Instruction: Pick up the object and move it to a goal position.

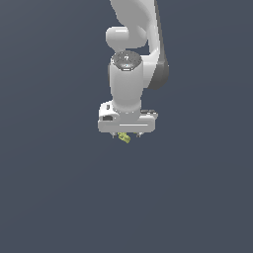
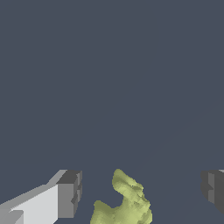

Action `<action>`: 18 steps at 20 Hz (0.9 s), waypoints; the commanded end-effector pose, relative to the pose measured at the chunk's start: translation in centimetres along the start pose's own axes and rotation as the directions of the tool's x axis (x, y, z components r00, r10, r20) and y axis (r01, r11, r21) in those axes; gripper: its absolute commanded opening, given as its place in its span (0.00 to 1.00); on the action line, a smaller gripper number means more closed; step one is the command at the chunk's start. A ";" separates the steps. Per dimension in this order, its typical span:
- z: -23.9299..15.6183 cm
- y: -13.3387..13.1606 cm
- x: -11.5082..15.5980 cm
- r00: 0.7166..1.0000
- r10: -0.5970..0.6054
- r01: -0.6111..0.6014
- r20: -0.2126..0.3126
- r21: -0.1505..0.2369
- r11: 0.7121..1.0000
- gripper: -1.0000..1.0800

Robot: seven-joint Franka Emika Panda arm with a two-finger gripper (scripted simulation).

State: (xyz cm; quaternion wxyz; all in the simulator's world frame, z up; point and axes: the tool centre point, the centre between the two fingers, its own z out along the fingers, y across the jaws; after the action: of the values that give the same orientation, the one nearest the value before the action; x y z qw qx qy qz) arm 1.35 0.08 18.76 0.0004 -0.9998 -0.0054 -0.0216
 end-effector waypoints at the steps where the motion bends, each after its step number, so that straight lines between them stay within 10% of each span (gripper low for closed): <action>1: 0.0 0.0 0.0 1.000 0.000 0.000 0.000 0.000 1.000 0.81; 18: 0.4 1.5 0.1 0.999 -0.036 0.036 0.025 -0.008 0.999 0.81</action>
State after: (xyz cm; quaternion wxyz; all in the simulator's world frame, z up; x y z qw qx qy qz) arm 1.57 -1.49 18.63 -0.0036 -0.9998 -0.0157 -0.0146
